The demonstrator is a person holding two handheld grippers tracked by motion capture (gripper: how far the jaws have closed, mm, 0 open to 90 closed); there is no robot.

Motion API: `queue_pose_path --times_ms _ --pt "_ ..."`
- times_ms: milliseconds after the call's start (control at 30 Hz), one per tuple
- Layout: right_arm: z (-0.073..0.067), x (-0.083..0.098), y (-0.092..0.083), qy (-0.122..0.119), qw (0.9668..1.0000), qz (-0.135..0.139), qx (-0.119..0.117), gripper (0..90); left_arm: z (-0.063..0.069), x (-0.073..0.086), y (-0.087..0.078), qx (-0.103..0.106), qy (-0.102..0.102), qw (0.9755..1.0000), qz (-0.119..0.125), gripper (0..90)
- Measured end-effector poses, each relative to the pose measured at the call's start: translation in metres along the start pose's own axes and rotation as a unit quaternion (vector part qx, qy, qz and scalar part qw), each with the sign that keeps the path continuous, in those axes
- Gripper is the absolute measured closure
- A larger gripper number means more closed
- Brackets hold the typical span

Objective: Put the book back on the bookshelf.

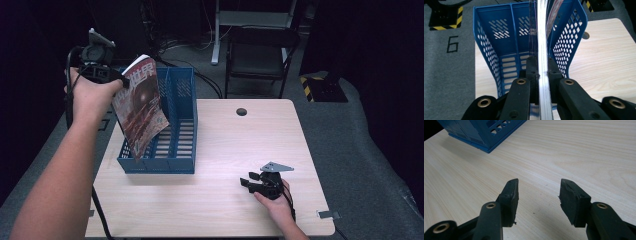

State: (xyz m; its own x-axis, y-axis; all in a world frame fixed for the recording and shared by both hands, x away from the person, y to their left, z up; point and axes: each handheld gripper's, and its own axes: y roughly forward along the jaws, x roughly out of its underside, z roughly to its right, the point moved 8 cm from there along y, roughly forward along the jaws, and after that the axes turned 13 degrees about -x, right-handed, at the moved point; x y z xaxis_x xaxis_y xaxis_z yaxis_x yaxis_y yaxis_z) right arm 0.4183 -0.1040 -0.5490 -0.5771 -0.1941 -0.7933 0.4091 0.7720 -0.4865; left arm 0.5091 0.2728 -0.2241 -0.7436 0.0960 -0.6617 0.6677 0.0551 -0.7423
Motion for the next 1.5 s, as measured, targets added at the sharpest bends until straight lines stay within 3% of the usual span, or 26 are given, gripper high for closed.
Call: queue_pose_path --times_ms 533,1500 --pt "0.000 0.000 -0.002 0.005 1.0000 0.003 -0.003 49.4 -0.007 -0.006 0.024 -0.009 -0.028 0.9995 0.011 84.0" --pt "0.003 -0.002 -0.005 0.001 1.0000 0.005 -0.001 49.4 0.006 -0.003 0.080 -0.027 -0.054 0.9976 0.033 84.1"
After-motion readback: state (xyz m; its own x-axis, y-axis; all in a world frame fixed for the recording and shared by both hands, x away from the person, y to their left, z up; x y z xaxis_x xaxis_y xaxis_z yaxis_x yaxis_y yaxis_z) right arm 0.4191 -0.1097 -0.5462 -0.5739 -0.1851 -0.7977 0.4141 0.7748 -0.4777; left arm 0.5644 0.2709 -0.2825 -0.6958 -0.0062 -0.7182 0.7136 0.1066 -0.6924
